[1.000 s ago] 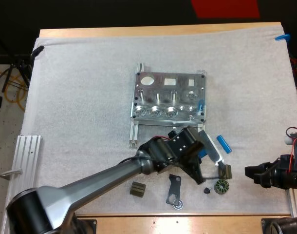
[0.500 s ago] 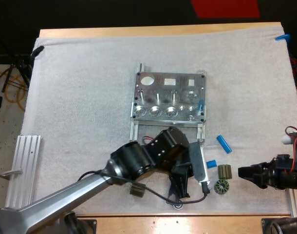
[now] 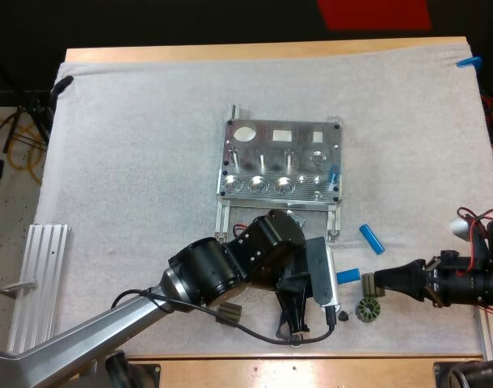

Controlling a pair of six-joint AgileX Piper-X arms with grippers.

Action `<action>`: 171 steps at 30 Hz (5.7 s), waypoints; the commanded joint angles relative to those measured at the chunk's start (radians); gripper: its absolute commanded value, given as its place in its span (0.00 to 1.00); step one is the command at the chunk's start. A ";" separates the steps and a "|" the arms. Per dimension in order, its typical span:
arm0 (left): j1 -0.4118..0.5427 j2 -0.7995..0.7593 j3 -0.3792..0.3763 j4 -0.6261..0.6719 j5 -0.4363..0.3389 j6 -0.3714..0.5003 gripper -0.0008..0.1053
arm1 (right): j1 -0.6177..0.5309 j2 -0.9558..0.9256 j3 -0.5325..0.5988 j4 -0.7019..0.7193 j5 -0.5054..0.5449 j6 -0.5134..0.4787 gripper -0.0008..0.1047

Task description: Load cells from right to left

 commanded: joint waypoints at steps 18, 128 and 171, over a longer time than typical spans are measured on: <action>0.003 -0.007 -0.003 -0.004 0.104 0.012 0.10 | 0.189 0.161 -0.003 -0.099 -0.040 0.052 0.48; 0.003 -0.258 -0.183 0.341 -0.339 -0.270 0.60 | 0.219 0.232 -0.246 0.057 0.435 -0.314 0.01; 0.003 -0.438 0.088 0.268 -0.746 -0.684 0.60 | 0.473 0.863 -0.803 0.142 0.903 -0.602 0.01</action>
